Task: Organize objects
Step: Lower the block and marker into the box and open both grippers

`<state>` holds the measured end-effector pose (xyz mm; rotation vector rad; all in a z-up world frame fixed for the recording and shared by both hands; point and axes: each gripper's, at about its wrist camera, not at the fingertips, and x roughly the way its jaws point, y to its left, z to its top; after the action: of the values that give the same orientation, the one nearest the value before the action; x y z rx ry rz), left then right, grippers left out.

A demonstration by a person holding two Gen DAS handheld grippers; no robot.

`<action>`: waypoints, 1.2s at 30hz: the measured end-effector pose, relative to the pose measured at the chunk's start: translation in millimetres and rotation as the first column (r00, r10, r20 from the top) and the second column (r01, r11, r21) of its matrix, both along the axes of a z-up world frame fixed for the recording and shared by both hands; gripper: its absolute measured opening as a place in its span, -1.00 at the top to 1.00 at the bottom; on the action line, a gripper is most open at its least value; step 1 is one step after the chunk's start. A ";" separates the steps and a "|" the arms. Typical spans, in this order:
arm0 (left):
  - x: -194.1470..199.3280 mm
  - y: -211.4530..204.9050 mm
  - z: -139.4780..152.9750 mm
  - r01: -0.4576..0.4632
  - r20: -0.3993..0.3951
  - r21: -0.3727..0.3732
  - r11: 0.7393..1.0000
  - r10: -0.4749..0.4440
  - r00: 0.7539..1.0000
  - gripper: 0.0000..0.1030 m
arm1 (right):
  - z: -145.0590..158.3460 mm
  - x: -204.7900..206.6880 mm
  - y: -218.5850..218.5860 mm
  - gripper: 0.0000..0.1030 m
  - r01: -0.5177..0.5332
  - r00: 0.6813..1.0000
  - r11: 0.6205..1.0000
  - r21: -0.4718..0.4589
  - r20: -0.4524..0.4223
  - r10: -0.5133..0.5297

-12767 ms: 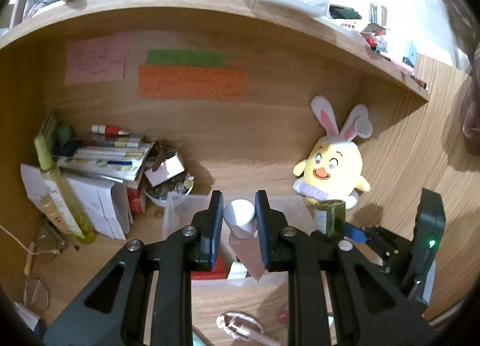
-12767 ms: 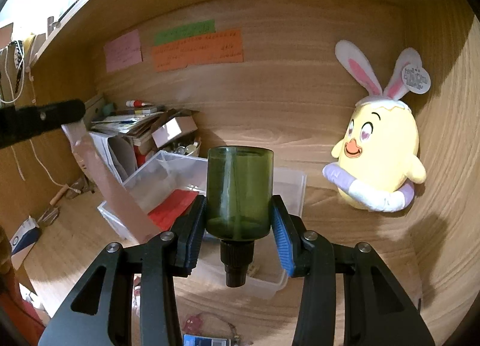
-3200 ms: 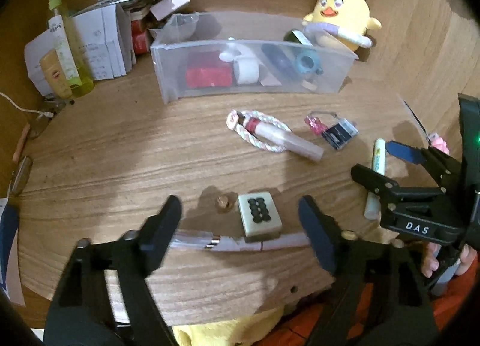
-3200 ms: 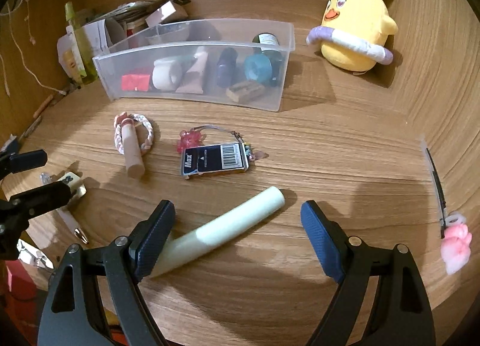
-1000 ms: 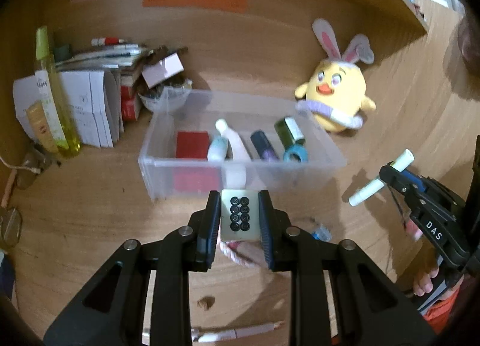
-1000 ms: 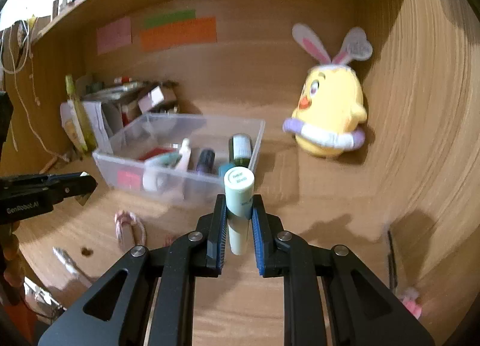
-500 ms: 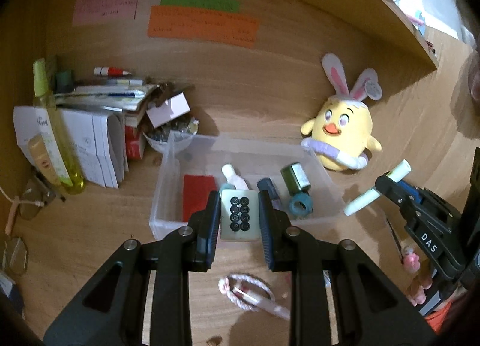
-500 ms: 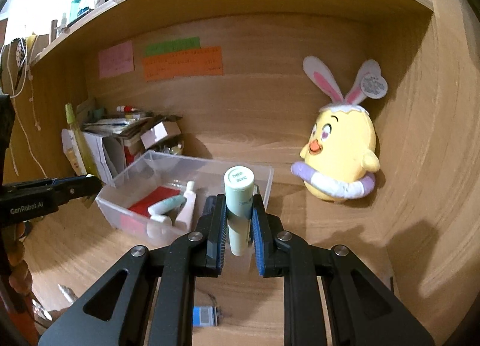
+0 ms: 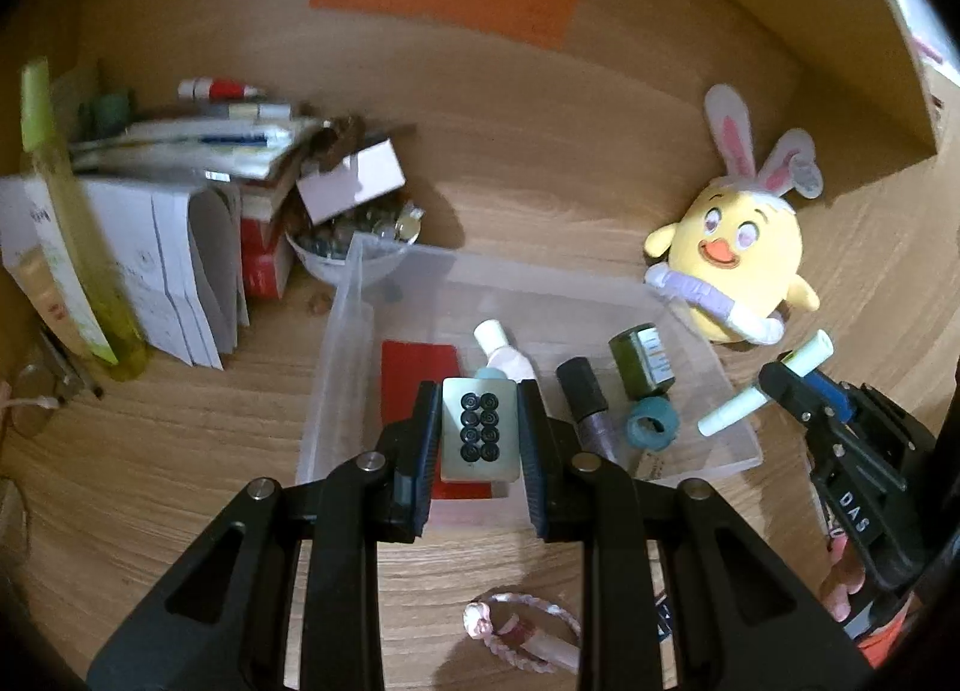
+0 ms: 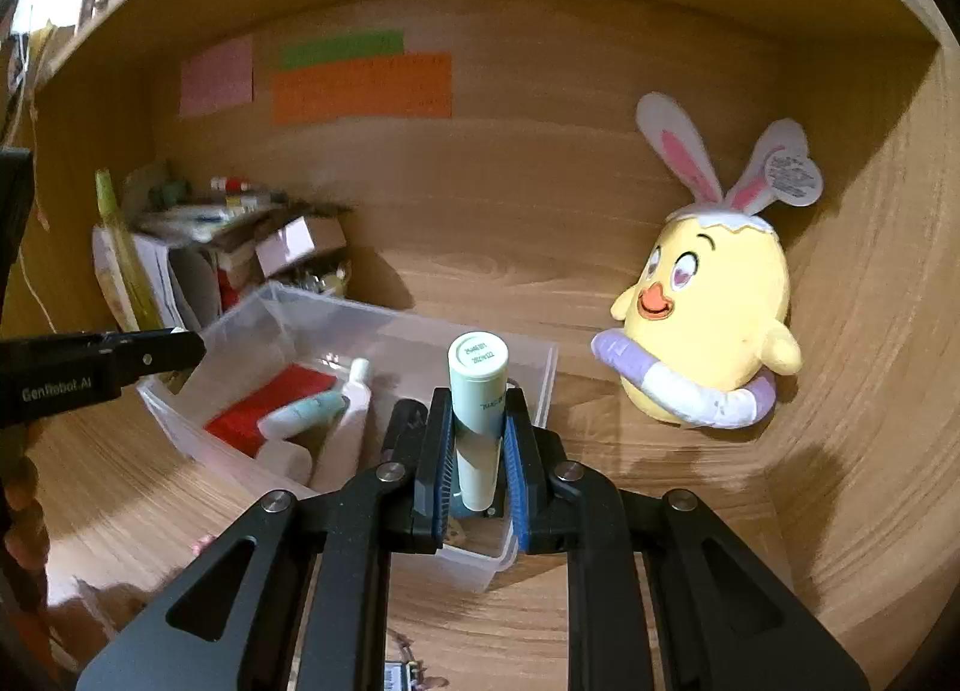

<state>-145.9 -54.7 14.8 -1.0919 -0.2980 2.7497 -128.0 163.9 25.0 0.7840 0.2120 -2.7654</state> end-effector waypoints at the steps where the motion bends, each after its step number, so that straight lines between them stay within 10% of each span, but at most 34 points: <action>1: -2.3 -0.2 -2.6 -0.005 0.005 -0.006 1.000 0.005 1.000 0.52 | -2.7 -1.5 -1.9 0.73 0.002 1.000 1.000 0.014 0.003 -0.002; 21: -10.4 2.7 -11.3 0.026 0.025 -0.016 1.000 -0.026 0.999 0.33 | -36.5 -28.0 -48.4 0.63 -0.079 0.991 0.991 0.107 0.117 0.066; 25: -1.2 2.3 -2.5 0.026 -0.005 -0.032 0.999 -0.026 1.000 0.12 | -35.2 -26.5 -52.7 0.16 -0.089 0.990 0.992 0.087 0.120 0.079; 36: 30.1 7.1 15.9 0.037 -0.062 -0.093 0.995 -0.043 0.997 -0.25 | -21.7 -6.8 -44.0 -0.24 -0.087 0.993 0.995 0.045 0.085 0.083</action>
<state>-115.8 -47.6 30.7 -1.0169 -0.1406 2.7807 -134.8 119.9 3.4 0.8786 0.2910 -2.6508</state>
